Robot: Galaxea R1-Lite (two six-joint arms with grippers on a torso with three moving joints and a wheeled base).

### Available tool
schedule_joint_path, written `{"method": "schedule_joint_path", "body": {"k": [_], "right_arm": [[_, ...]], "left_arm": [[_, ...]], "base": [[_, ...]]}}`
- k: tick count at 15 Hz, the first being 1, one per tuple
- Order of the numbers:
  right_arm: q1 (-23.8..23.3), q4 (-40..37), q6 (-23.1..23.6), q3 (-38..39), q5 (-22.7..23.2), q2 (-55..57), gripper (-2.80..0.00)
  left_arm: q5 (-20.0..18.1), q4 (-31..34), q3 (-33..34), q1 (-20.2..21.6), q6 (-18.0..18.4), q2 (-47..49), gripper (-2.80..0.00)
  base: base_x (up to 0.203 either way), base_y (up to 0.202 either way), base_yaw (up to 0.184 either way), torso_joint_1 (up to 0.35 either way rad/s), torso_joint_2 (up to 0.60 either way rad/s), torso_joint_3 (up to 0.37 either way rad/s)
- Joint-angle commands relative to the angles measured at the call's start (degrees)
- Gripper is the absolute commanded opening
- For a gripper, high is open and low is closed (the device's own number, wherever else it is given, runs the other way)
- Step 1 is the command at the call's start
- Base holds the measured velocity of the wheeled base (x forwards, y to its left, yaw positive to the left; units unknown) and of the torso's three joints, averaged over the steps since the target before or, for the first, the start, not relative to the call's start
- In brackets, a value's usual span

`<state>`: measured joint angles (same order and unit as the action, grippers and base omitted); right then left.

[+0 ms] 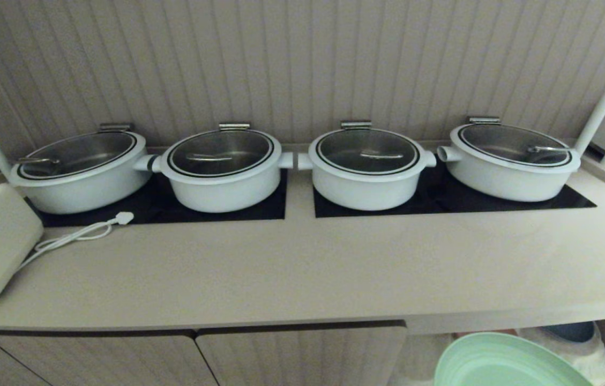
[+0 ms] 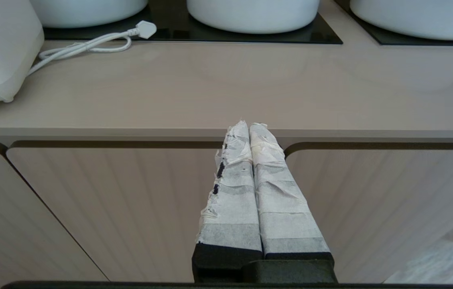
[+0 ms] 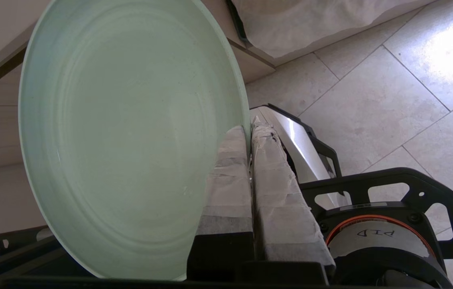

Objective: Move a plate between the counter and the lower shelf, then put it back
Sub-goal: Put the plate

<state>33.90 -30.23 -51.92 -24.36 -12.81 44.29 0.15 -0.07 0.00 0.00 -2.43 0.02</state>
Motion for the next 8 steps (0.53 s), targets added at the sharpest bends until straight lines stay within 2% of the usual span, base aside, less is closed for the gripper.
{"method": "schedule_joint_path", "body": {"k": [1,8], "right_arm": [[0.02,-0.09,-0.38,0.01,-0.20,0.10,-2.80],[0.02,2.48,-0.46,-0.36,-0.12,2.10,-2.80]], "left_arm": [[0.03,-0.01,0.00,0.00,-0.04,-0.02,-2.80],[0.03,-0.01,0.00,0.00,-0.04,-0.02,-2.80]], "base": [[0.000,0.000,0.000,0.000,0.00,0.000],[0.000,0.000,0.000,0.000,0.00,0.000]]}}
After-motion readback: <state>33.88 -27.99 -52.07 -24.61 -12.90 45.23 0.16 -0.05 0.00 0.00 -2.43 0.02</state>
